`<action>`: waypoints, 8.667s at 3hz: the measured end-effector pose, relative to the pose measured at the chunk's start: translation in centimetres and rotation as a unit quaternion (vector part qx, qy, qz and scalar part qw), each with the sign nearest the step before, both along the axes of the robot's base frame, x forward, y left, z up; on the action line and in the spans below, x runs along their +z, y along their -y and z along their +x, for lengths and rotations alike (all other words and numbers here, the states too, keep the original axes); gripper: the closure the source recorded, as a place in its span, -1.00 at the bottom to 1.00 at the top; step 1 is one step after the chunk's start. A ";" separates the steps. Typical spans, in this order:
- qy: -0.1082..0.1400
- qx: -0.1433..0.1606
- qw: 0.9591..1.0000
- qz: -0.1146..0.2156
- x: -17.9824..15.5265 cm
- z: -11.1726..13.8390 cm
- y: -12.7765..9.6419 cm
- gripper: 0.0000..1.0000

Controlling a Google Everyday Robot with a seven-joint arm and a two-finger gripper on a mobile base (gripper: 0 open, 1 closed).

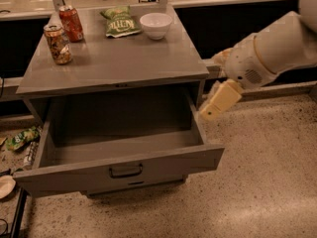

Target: Place orange can into top drawer

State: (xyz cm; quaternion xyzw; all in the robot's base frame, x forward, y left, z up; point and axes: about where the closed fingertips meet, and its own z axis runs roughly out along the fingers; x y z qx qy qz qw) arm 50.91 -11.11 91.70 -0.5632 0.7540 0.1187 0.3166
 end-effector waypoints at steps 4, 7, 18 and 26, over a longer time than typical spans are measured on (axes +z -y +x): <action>-0.030 0.060 0.973 0.223 -6.0 7.0 -16.5 -1.00; -0.001 0.157 0.944 0.289 -3.9 14.5 -30.7 -1.00; 0.072 0.206 0.886 0.409 0.5 22.4 -39.7 1.00; -0.012 0.316 0.873 0.372 -14.8 3.7 -32.4 1.00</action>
Offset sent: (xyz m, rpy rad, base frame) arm 0.0438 0.0972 -0.0799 0.3248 0.1058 0.0010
